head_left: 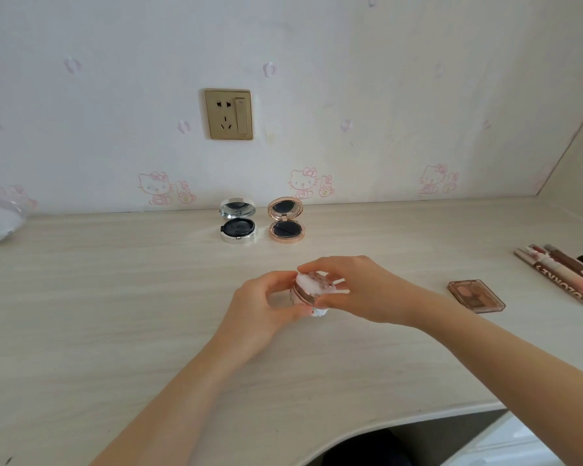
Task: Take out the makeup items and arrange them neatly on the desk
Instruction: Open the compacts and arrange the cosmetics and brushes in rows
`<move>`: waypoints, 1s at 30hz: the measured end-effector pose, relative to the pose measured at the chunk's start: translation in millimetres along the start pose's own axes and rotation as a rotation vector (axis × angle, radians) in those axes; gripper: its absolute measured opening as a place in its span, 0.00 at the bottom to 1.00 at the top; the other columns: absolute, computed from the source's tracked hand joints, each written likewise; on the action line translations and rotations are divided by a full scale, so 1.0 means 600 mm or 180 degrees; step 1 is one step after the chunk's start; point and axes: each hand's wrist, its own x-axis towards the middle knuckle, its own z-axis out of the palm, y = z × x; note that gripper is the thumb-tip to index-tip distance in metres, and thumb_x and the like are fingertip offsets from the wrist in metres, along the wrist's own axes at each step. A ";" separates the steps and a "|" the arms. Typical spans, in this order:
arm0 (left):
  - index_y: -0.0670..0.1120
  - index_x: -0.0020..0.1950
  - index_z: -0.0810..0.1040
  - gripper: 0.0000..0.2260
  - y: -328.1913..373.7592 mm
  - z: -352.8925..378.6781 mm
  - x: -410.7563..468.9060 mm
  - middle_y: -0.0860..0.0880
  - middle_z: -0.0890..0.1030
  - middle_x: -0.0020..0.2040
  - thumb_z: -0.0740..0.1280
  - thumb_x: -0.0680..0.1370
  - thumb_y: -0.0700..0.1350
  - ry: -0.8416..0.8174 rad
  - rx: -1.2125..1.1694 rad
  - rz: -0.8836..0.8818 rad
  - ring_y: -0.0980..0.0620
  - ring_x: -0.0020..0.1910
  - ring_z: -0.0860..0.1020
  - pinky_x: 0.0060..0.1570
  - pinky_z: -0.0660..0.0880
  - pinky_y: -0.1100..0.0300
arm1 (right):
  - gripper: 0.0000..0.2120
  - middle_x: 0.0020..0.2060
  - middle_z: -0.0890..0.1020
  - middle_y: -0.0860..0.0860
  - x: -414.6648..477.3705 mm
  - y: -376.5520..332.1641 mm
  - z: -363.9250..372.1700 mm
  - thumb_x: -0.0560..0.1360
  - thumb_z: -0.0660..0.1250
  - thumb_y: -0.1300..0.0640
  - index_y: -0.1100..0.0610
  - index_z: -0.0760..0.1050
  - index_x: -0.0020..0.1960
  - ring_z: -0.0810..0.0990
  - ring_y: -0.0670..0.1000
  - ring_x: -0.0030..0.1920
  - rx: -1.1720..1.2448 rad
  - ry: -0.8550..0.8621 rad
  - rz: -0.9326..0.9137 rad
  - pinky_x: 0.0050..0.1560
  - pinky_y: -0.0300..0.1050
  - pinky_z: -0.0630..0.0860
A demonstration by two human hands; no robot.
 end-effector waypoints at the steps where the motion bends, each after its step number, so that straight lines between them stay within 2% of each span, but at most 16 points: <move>1: 0.55 0.61 0.79 0.25 -0.004 0.003 -0.001 0.60 0.82 0.55 0.79 0.65 0.48 -0.0006 0.0188 0.0054 0.67 0.57 0.76 0.61 0.70 0.63 | 0.21 0.56 0.79 0.37 0.000 0.000 0.003 0.73 0.69 0.54 0.40 0.73 0.63 0.75 0.38 0.56 -0.0040 -0.0033 -0.0056 0.59 0.44 0.75; 5: 0.58 0.66 0.74 0.32 -0.018 0.009 0.000 0.59 0.80 0.59 0.79 0.64 0.54 0.0142 0.0771 0.0177 0.65 0.61 0.73 0.62 0.68 0.65 | 0.19 0.55 0.79 0.37 -0.002 -0.001 0.010 0.74 0.68 0.55 0.41 0.73 0.63 0.75 0.38 0.56 -0.0144 -0.0022 -0.0210 0.59 0.41 0.73; 11: 0.52 0.72 0.67 0.38 -0.027 0.014 -0.001 0.55 0.77 0.63 0.78 0.65 0.55 0.0200 0.1009 0.0138 0.59 0.65 0.70 0.64 0.64 0.65 | 0.17 0.52 0.79 0.41 0.000 0.014 0.017 0.70 0.72 0.52 0.46 0.74 0.58 0.76 0.43 0.55 -0.0223 0.0133 -0.0223 0.57 0.46 0.74; 14: 0.53 0.73 0.66 0.39 -0.030 0.015 0.001 0.57 0.78 0.61 0.78 0.65 0.55 0.0203 0.1058 0.0192 0.56 0.66 0.69 0.65 0.65 0.60 | 0.16 0.53 0.79 0.42 -0.008 0.017 0.029 0.72 0.72 0.51 0.48 0.76 0.59 0.76 0.42 0.54 -0.0236 0.0360 -0.0298 0.57 0.41 0.73; 17: 0.53 0.73 0.66 0.40 -0.036 0.015 0.003 0.58 0.80 0.59 0.78 0.65 0.55 0.0265 0.1007 0.0170 0.56 0.65 0.69 0.64 0.64 0.60 | 0.18 0.60 0.77 0.43 -0.021 0.026 0.051 0.74 0.70 0.52 0.49 0.75 0.63 0.75 0.41 0.58 -0.0307 0.0680 -0.0467 0.60 0.32 0.69; 20: 0.53 0.73 0.65 0.40 -0.038 0.016 0.004 0.62 0.79 0.56 0.79 0.64 0.55 0.0281 0.1046 0.0162 0.55 0.66 0.69 0.66 0.64 0.58 | 0.18 0.63 0.76 0.45 -0.027 0.031 0.064 0.76 0.69 0.54 0.51 0.74 0.65 0.73 0.41 0.61 -0.0306 0.0817 -0.0550 0.61 0.27 0.65; 22: 0.52 0.73 0.64 0.41 -0.036 0.014 0.002 0.71 0.73 0.52 0.79 0.65 0.53 0.0246 0.1082 0.0175 0.54 0.67 0.70 0.68 0.64 0.55 | 0.17 0.63 0.76 0.47 -0.027 0.026 0.063 0.77 0.66 0.56 0.54 0.74 0.66 0.74 0.44 0.61 -0.0401 0.0810 -0.0602 0.61 0.30 0.67; 24: 0.52 0.75 0.63 0.41 -0.035 0.013 0.002 0.75 0.67 0.50 0.79 0.66 0.51 0.0209 0.1121 0.0187 0.53 0.68 0.70 0.69 0.63 0.54 | 0.16 0.64 0.76 0.48 -0.024 0.021 0.059 0.78 0.64 0.57 0.56 0.73 0.66 0.75 0.48 0.61 -0.0545 0.0746 -0.0629 0.62 0.38 0.70; 27: 0.52 0.75 0.61 0.41 -0.035 0.013 0.001 0.70 0.71 0.51 0.78 0.67 0.51 0.0186 0.1138 0.0187 0.53 0.68 0.69 0.67 0.63 0.58 | 0.15 0.62 0.76 0.46 -0.017 0.018 0.050 0.80 0.60 0.57 0.56 0.72 0.66 0.76 0.48 0.60 -0.0594 0.0630 -0.0638 0.59 0.42 0.72; 30: 0.51 0.75 0.61 0.41 -0.040 0.014 0.003 0.64 0.78 0.59 0.77 0.68 0.51 0.0178 0.1046 0.0179 0.54 0.68 0.68 0.67 0.63 0.59 | 0.14 0.58 0.79 0.48 -0.006 0.016 0.041 0.81 0.58 0.54 0.56 0.73 0.64 0.77 0.49 0.56 -0.0681 0.0582 -0.0570 0.56 0.44 0.73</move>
